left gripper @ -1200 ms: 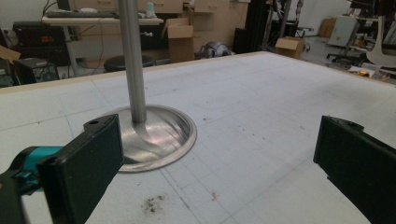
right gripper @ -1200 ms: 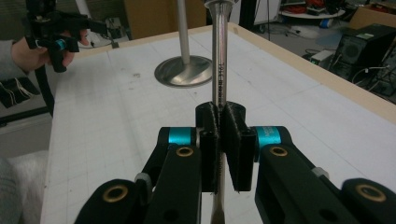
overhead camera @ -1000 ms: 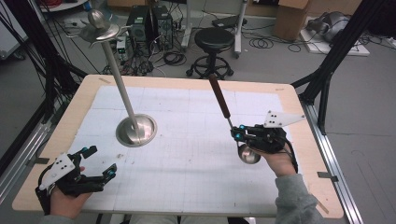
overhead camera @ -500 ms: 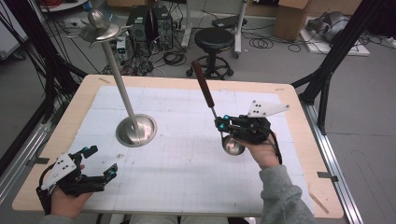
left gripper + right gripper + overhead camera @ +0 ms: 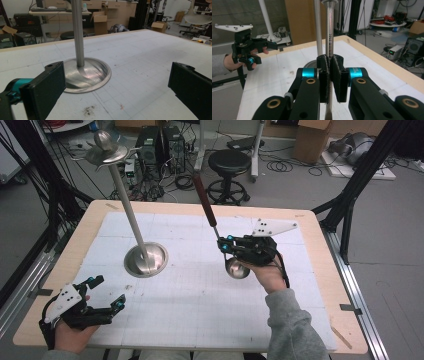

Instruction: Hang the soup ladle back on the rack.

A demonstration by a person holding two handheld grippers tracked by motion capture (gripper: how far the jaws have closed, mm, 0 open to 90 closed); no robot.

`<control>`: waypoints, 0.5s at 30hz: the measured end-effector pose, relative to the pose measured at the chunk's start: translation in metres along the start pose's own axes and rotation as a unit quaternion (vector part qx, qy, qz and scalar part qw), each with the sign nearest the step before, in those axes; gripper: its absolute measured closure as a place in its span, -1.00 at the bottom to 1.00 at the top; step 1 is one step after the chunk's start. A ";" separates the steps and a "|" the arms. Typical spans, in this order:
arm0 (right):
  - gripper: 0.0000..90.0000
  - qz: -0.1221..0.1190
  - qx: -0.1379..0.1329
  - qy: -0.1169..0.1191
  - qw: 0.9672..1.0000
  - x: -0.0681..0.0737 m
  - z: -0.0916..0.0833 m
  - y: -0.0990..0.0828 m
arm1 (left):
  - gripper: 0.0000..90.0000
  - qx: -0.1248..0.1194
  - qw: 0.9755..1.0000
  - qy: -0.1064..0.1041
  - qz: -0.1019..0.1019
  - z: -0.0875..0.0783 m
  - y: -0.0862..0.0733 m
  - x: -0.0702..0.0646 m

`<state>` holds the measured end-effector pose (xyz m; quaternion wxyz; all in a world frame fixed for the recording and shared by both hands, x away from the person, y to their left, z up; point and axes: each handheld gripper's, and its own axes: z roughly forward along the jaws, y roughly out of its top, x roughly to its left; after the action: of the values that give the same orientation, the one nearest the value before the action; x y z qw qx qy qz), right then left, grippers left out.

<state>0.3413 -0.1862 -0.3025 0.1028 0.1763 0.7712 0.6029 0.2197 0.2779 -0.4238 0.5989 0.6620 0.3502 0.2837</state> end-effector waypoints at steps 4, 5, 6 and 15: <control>0.88 -0.004 0.001 0.018 1.000 0.001 0.009 0.006 | -0.96 0.000 1.000 -0.001 0.002 0.000 0.000 0.001; 0.88 -0.009 -0.002 0.026 1.000 0.002 0.012 0.007 | -0.96 0.001 1.000 -0.002 0.001 0.000 0.000 0.000; 0.88 -0.010 -0.001 0.027 1.000 0.003 0.014 0.008 | -0.96 -0.001 1.000 -0.002 0.001 0.000 0.000 0.000; 0.88 -0.022 0.000 0.031 0.999 0.009 0.032 0.022 | -0.96 0.000 1.000 -0.003 -0.002 -0.001 0.000 0.000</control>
<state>0.3485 -0.1494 -0.2891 0.0925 0.1402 0.7778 0.6057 0.2191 0.2785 -0.4239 0.6006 0.6619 0.3496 0.2809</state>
